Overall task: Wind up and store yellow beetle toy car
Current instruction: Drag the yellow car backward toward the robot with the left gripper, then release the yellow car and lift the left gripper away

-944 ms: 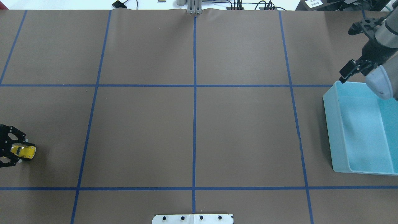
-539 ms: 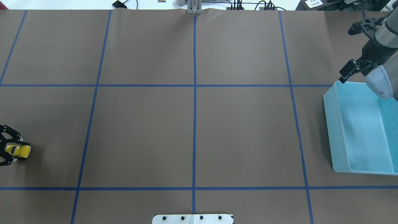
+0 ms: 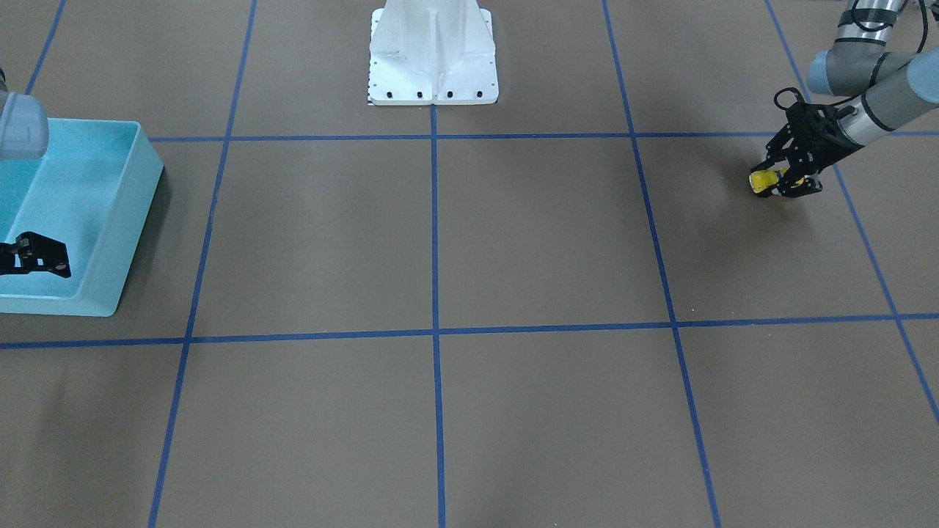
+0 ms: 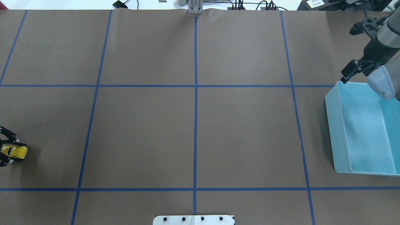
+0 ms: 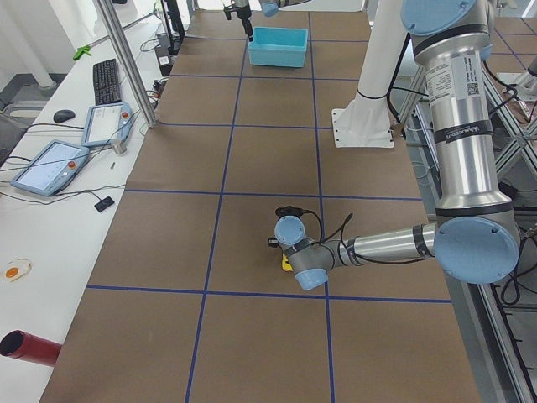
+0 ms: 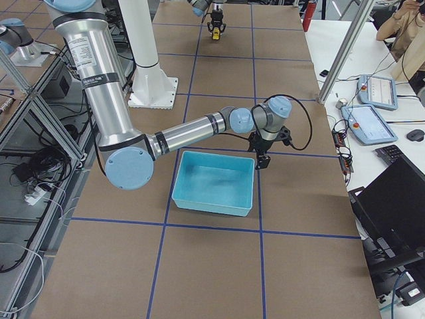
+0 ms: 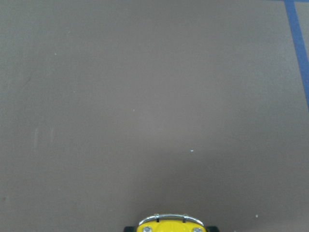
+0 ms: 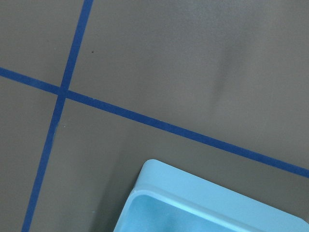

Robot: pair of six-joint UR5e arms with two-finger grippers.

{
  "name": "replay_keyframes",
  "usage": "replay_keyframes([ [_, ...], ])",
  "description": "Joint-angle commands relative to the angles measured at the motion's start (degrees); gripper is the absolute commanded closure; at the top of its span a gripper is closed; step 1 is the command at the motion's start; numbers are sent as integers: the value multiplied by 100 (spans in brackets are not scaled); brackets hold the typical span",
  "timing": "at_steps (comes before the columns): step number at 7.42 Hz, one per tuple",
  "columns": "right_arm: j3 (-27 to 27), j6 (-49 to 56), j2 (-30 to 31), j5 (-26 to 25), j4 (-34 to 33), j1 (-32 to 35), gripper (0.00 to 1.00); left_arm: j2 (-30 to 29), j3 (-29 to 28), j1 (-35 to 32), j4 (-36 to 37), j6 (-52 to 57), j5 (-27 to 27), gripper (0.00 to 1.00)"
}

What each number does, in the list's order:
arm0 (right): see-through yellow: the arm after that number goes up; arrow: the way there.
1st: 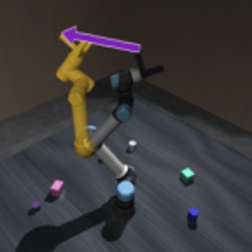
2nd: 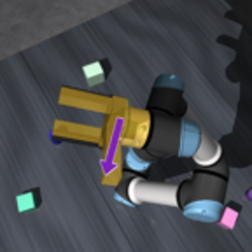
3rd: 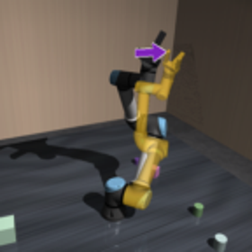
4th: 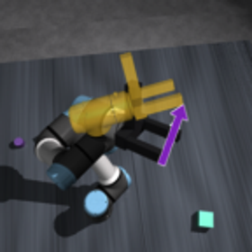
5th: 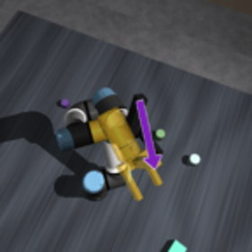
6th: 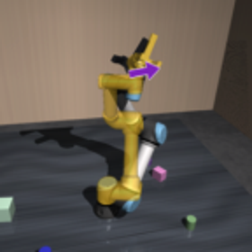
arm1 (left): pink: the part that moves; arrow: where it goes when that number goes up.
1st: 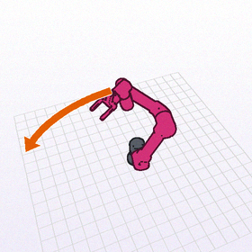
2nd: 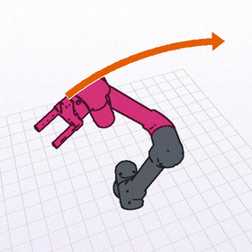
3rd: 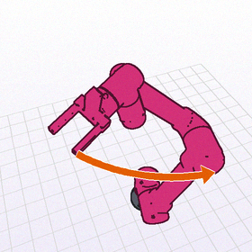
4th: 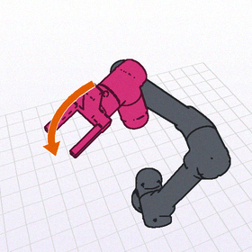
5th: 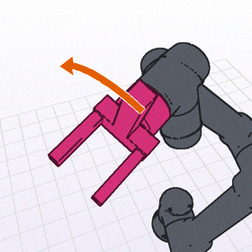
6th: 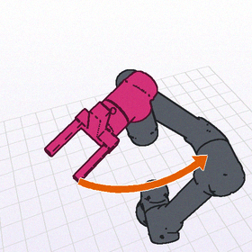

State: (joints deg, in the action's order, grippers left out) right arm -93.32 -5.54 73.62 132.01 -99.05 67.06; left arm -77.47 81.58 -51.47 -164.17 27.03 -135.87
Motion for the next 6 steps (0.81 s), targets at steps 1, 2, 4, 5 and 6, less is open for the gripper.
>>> replay_keyframes([
  [1,-2,0,-5,0,0,0,0,82,-2,-74,-62,-40,-62,0],
  [2,-2,0,4,0,0,0,0,91,-2,-143,-71,-40,-123,0],
  [4,-2,0,4,0,0,0,0,92,-10,-205,-71,-40,-203,0],
  [5,7,0,4,0,0,0,0,92,-10,-223,-71,-40,-203,0],
  [6,-2,0,4,0,0,0,0,92,-10,-223,-71,-40,-203,0],
])
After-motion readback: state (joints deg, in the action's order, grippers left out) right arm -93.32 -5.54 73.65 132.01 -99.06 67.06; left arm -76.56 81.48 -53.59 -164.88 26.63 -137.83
